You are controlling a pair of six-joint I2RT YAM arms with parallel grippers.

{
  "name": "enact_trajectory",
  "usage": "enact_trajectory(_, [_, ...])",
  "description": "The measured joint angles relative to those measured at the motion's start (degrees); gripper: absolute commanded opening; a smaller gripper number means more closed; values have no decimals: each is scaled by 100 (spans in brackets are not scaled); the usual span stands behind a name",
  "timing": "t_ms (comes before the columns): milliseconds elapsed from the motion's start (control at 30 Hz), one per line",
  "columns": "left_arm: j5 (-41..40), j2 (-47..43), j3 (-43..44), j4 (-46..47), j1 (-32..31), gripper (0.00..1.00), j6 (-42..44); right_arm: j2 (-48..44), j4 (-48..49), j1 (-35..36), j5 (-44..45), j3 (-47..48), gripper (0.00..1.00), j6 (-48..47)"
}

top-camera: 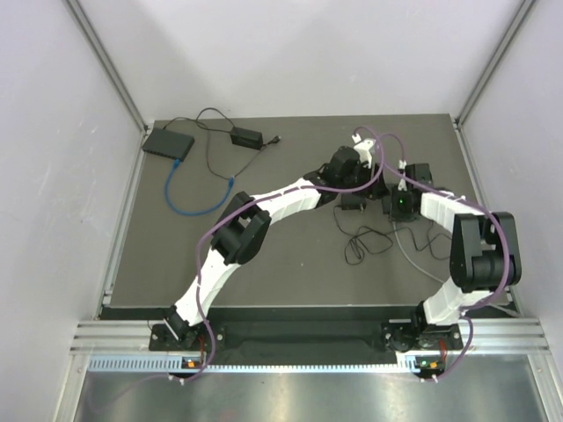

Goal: Pull the plug from the switch port

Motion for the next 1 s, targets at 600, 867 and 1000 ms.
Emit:
enact_trajectory(600, [476, 26, 9, 0, 22, 41, -94, -813, -46, -1078, -1438, -566, 43, 772])
enact_trajectory(867, [964, 260, 216, 496, 39, 41, -306, -850, 492, -1696, -2680, -1014, 38, 1357])
enact_trajectory(1000, [1152, 592, 415, 695, 39, 38, -459, -743, 901, -1788, -3126, -1207, 34, 1672])
